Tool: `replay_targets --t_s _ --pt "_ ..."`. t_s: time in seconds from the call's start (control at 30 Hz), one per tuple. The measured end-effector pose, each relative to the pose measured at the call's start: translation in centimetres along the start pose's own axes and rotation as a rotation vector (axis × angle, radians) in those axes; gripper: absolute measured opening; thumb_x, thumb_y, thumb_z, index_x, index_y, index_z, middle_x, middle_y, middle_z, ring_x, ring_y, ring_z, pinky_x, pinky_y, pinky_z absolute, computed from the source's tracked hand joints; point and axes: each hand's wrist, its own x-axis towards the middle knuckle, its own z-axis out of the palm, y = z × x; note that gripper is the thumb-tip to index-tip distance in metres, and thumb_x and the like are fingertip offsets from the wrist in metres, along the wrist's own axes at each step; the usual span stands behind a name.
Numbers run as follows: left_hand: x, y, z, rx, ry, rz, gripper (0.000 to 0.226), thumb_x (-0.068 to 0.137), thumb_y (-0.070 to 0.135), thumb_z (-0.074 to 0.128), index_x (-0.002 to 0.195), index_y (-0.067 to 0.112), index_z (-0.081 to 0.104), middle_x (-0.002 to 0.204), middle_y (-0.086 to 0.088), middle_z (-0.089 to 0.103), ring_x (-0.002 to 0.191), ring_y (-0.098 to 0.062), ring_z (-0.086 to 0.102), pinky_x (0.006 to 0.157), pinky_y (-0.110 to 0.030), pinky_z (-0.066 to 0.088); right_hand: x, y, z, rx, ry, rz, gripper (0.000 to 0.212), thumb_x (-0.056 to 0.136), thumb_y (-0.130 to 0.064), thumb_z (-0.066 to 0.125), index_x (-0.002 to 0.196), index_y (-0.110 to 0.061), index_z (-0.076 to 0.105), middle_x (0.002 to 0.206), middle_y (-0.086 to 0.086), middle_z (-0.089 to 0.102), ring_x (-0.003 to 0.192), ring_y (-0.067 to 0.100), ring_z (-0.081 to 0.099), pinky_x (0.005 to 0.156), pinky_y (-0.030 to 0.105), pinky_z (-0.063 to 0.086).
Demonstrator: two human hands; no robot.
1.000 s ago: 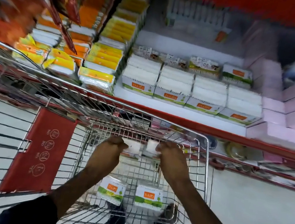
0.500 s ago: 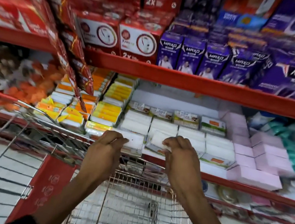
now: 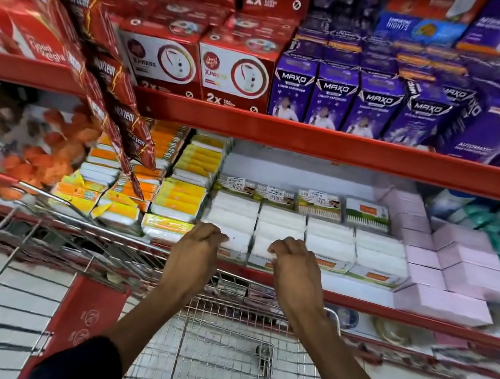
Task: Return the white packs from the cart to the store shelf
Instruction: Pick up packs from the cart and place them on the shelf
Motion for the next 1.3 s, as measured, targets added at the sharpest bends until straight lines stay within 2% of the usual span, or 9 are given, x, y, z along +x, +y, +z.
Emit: replay_targets --t_s 0.33,0.73,1.0,1.1,1.2,1.3 --pt "0.4 0.0 1.3 -0.012 -0.026 -0.031 0.043 0.069 -0.021 0.068 0.102 0.006 0.074 0.098 -0.008 0.071 0.089 -0.029 0.067 0.061 -0.044 0.063 0.7 0.3 1.4 0.002 -0.054 0.012 0.053 0.064 0.011 0.079 0.106 -0.019 0.066 0.102 0.000 0.067 0.097 0.021 0.058 0.081 0.035 0.051" --pt "0.3 0.1 1.7 -0.008 0.009 -0.025 0.043 0.067 -0.022 0.070 0.101 0.004 0.074 0.098 -0.009 0.070 0.089 -0.030 0.067 0.061 -0.044 0.063 0.9 0.7 1.6 0.078 -0.013 -0.022 0.041 0.073 0.009 0.073 0.103 -0.018 0.067 0.101 0.000 0.068 0.095 0.022 0.058 0.078 0.036 0.050" --pt "0.3 -0.2 2.1 -0.010 0.028 -0.028 0.043 0.067 -0.022 0.069 0.102 0.003 0.074 0.099 -0.011 0.070 0.091 -0.031 0.067 0.063 -0.043 0.063 1.0 0.9 2.1 0.079 -0.007 -0.043 0.047 0.068 0.010 0.075 0.104 -0.019 0.066 0.102 -0.001 0.067 0.096 0.021 0.058 0.076 0.034 0.046" --pt "0.3 -0.5 2.5 -0.007 0.020 -0.027 0.045 0.067 -0.022 0.068 0.105 0.003 0.073 0.100 -0.011 0.070 0.096 -0.031 0.064 0.064 -0.044 0.062 1.0 1.1 2.3 0.109 0.004 -0.052 0.041 0.074 0.009 0.072 0.105 -0.018 0.066 0.103 0.000 0.066 0.098 0.022 0.057 0.077 0.034 0.044" --pt "0.1 -0.7 3.0 0.035 0.022 -0.007 0.043 0.072 -0.018 0.068 0.109 0.003 0.072 0.105 -0.014 0.072 0.103 -0.033 0.060 0.075 -0.048 0.060 0.9 1.2 2.4 0.118 0.005 -0.071 0.037 0.079 0.006 0.070 0.108 -0.016 0.067 0.106 0.002 0.066 0.100 0.025 0.057 0.081 0.036 0.046" --pt "-0.9 -0.7 3.5 0.113 0.034 -0.008 0.043 0.084 -0.001 0.066 0.126 0.005 0.063 0.135 -0.018 0.060 0.128 -0.039 0.047 0.101 -0.058 0.045 -0.3 1.2 2.3 0.113 0.038 -0.098 0.044 0.081 0.001 0.071 0.122 -0.013 0.060 0.122 0.008 0.062 0.115 0.029 0.054 0.094 0.044 0.049"
